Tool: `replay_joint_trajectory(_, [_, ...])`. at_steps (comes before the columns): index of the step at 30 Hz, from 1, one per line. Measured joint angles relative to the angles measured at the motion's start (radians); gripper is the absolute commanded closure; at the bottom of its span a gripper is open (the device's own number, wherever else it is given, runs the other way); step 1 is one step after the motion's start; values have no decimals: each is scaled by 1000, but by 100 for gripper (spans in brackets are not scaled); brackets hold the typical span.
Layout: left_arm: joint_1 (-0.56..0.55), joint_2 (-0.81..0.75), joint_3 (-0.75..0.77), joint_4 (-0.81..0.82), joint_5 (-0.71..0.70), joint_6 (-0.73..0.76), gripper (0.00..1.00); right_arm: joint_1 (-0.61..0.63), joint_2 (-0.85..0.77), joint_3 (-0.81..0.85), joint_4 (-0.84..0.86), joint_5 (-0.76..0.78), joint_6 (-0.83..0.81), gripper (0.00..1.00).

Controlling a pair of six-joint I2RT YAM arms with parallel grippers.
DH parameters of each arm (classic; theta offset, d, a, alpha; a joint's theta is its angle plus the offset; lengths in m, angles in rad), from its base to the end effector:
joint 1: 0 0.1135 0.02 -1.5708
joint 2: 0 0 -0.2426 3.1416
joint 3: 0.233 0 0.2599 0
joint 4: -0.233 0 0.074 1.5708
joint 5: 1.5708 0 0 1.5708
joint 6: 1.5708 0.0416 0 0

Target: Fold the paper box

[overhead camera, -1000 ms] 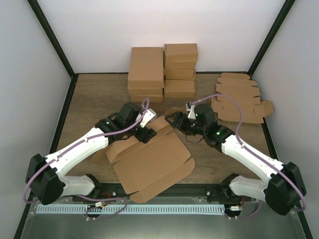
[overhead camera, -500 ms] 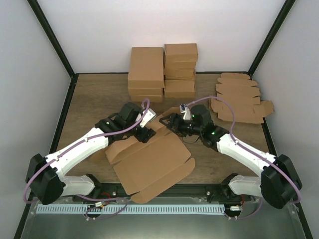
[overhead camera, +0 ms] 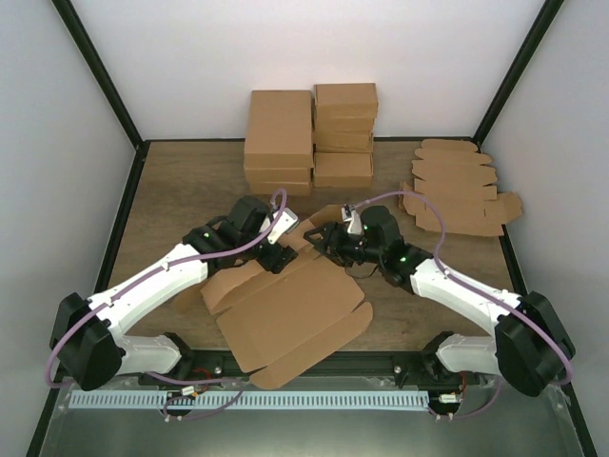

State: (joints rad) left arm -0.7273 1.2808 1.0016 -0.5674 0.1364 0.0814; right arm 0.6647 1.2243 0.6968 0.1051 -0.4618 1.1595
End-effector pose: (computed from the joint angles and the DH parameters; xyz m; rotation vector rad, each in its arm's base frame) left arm 0.2103 -0.1948 0.2477 1.0257 2.2351 -0.4548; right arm 0.2151 0.1921 0.2206 0.2261 2.3359 1.5208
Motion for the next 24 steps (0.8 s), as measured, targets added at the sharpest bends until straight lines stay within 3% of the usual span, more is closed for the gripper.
replay_joint_trajectory(22, [0,7,-2,0,-16,10,23,1,114,54,-57,63,-90,45])
replay_joint_trajectory(24, [1,8,-2,0,-22,15,19,1,130,64,-53,63,-99,45])
